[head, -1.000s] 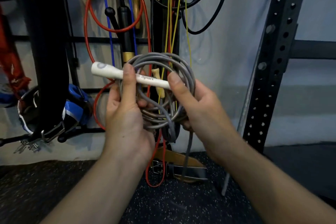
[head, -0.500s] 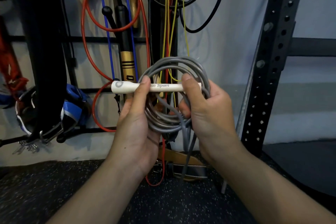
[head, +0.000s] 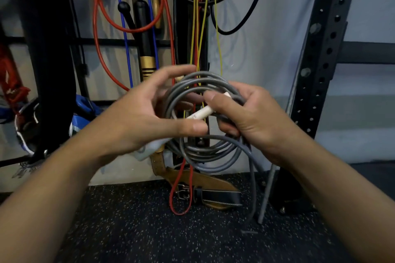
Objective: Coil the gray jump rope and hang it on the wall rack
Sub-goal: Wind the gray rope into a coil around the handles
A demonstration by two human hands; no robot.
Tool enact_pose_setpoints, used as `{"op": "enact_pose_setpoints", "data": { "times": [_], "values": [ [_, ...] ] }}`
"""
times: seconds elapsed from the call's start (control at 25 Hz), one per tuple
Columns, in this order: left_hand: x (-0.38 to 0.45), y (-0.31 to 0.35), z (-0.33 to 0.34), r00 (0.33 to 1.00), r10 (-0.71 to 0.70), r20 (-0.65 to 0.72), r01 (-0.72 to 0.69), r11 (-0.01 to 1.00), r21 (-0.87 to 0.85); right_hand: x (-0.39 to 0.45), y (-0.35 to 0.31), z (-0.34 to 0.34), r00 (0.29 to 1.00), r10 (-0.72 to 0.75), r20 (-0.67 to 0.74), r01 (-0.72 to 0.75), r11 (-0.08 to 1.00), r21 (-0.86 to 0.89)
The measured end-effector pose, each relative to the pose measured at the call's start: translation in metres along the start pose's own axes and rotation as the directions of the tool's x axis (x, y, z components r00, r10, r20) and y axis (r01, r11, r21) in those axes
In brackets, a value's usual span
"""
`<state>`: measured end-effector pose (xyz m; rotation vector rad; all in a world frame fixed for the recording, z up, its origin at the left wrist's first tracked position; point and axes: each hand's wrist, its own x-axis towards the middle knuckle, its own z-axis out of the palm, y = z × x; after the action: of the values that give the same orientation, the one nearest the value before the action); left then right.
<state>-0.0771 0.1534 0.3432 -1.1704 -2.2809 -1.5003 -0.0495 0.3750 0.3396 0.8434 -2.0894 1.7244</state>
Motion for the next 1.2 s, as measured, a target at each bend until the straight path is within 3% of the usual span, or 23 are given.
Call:
{"op": "enact_pose_setpoints", "data": {
  "times": [0.32, 0.48, 0.6, 0.72, 0.88, 1.08, 1.2],
  "values": [
    [0.002, -0.006, 0.004, 0.996, -0.008, 0.092, 0.005, 1.000, 0.030, -0.003, 0.003, 0.003, 0.999, 0.023, 0.044, -0.021, 0.999, -0.033],
    [0.002, -0.009, 0.012, 1.000, 0.016, -0.021, -0.015, 0.999, 0.048, -0.002, -0.006, 0.000, 0.998, 0.034, 0.044, -0.029, 0.993, -0.118],
    [-0.002, -0.007, 0.013, 0.995, 0.049, -0.091, -0.053, 0.997, -0.047, 0.000, -0.012, -0.013, 0.989, 0.143, -0.038, -0.144, 0.990, -0.010],
    [0.000, -0.006, 0.026, 0.977, -0.004, -0.212, -0.039, 0.979, -0.200, 0.004, -0.016, -0.026, 0.992, 0.126, -0.032, -0.121, 0.984, 0.129],
    [0.003, -0.003, 0.053, 0.902, -0.123, -0.413, -0.059, 0.914, -0.401, 0.001, -0.011, -0.027, 0.988, 0.154, -0.022, -0.152, 0.985, 0.078],
    [0.006, -0.001, 0.075, 0.764, -0.215, -0.609, -0.114, 0.883, -0.455, -0.003, -0.004, -0.003, 0.990, 0.119, -0.078, -0.126, 0.988, -0.094],
    [0.007, 0.001, 0.083, 0.689, -0.312, -0.654, -0.125, 0.838, -0.531, -0.008, 0.001, 0.017, 0.986, 0.089, -0.144, -0.092, 0.996, -0.014]
  ]
}}
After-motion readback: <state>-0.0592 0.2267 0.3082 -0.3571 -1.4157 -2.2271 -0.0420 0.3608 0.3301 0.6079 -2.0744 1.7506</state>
